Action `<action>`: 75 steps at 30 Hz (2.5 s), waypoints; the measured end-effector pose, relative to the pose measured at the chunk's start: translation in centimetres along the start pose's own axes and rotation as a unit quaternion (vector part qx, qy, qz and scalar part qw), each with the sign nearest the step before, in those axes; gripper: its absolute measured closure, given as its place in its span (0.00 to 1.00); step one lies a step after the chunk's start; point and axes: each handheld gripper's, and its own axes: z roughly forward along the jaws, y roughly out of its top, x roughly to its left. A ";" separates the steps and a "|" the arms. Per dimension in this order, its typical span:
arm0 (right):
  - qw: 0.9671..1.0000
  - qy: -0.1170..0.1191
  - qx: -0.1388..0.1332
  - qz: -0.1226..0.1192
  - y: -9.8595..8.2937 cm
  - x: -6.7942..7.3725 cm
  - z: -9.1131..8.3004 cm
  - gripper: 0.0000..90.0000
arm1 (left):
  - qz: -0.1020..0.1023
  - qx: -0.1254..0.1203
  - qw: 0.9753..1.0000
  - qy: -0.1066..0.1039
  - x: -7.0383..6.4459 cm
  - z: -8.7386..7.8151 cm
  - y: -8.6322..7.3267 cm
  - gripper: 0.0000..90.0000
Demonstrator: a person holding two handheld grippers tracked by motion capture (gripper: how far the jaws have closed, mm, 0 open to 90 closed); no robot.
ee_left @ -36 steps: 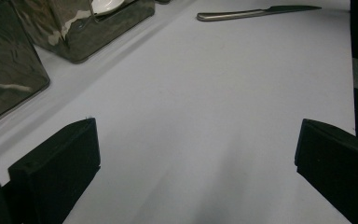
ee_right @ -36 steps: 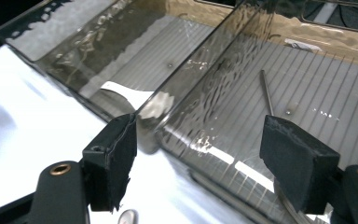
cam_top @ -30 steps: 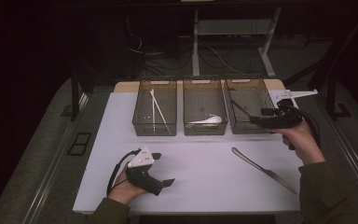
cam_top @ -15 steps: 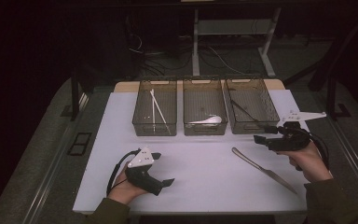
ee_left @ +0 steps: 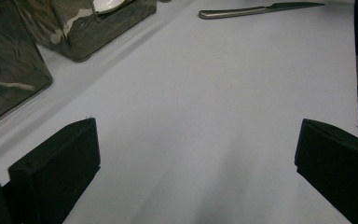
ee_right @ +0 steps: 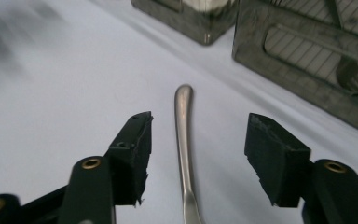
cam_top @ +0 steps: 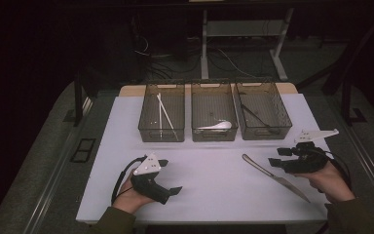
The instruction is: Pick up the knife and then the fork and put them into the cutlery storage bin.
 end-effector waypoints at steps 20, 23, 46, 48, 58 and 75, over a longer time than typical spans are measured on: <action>0.990 -0.008 0.133 -0.043 -0.3 1.1 2.0 0.58 | 0.004 0.004 1.000 0.000 0.0 0.1 0.0 0.00; 0.988 -0.006 0.147 -0.044 -0.3 1.1 2.3 0.60 | 0.005 0.005 1.000 0.001 0.0 0.0 0.0 0.00; 0.966 0.000 0.248 -0.071 1.8 1.0 5.3 0.82 | 0.004 0.005 1.000 0.001 0.0 0.1 0.0 0.00; 0.963 0.001 0.258 -0.072 1.8 1.0 5.6 0.82 | 0.004 0.003 1.000 0.001 0.0 0.1 0.0 0.00; 0.947 -0.009 0.306 -0.094 2.1 1.1 7.0 0.86 | 0.003 0.006 1.000 0.000 0.0 0.1 0.0 0.00; 0.939 -0.019 0.332 -0.086 2.6 1.2 7.6 0.89 | 0.003 0.005 1.000 -0.001 0.0 0.1 0.0 0.00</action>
